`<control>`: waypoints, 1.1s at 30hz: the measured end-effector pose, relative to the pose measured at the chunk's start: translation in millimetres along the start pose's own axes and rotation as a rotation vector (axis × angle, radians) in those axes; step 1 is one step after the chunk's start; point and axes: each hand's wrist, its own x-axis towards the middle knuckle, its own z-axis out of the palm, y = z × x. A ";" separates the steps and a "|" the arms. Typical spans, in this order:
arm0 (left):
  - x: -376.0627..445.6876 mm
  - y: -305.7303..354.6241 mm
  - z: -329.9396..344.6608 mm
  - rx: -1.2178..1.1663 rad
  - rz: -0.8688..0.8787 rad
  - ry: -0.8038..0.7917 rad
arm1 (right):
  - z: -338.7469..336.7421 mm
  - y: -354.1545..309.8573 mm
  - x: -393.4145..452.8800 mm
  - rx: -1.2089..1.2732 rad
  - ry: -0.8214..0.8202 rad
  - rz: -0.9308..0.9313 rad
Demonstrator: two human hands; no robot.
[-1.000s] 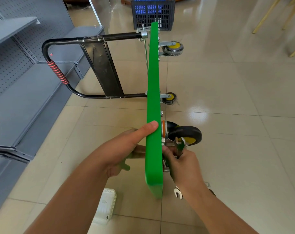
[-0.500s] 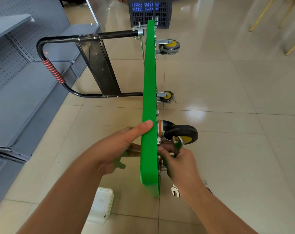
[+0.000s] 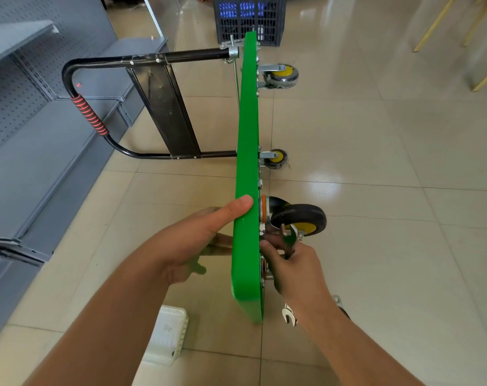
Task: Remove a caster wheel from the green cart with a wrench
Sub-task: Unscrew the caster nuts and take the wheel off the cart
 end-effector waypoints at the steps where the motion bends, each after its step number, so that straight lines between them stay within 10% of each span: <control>1: 0.4 0.2 0.3 -0.003 0.001 -0.001 | 0.3 0.3 0.4 -0.005 0.014 -0.009; 33: -3.0 2.1 5.3 0.007 0.000 0.018 | 1.8 -14.9 2.9 -0.010 0.036 0.124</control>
